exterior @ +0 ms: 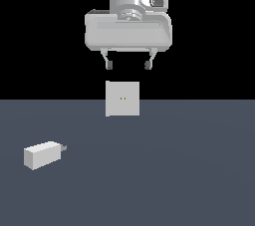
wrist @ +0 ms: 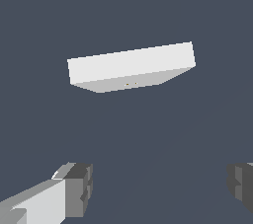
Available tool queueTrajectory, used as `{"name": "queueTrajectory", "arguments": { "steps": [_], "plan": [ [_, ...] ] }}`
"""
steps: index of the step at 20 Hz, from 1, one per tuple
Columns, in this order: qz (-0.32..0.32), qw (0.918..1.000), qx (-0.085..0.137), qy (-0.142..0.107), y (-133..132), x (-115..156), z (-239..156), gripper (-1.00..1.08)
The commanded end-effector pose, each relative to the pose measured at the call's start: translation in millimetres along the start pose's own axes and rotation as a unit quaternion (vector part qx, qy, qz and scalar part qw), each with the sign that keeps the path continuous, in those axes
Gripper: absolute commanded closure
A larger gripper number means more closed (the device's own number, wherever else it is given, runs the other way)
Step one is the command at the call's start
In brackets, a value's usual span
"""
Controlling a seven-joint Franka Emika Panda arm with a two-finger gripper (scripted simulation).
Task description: Plug the charger into the wall socket.
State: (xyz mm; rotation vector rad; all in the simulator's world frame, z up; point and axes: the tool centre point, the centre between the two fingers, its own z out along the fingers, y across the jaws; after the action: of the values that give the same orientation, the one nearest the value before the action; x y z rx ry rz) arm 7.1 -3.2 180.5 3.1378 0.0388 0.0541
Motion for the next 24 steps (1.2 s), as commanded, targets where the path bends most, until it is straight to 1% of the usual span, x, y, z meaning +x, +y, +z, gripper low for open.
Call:
{"name": "queueTrajectory", "arguments": {
  "steps": [1,6,12,18,24],
  "plan": [
    [0.000,1.0000,0.000,0.000,0,0,0,-0.92],
    [0.006,1.0000,0.000,0.001,-2,-3,2,-0.92],
    [0.029,0.9996,-0.002,0.005,-11,-15,10,-0.92],
    [0.066,0.9978,-0.005,0.012,-26,-34,24,-0.92],
    [0.112,0.9935,-0.008,0.020,-47,-55,42,-0.92]
  ]
}}
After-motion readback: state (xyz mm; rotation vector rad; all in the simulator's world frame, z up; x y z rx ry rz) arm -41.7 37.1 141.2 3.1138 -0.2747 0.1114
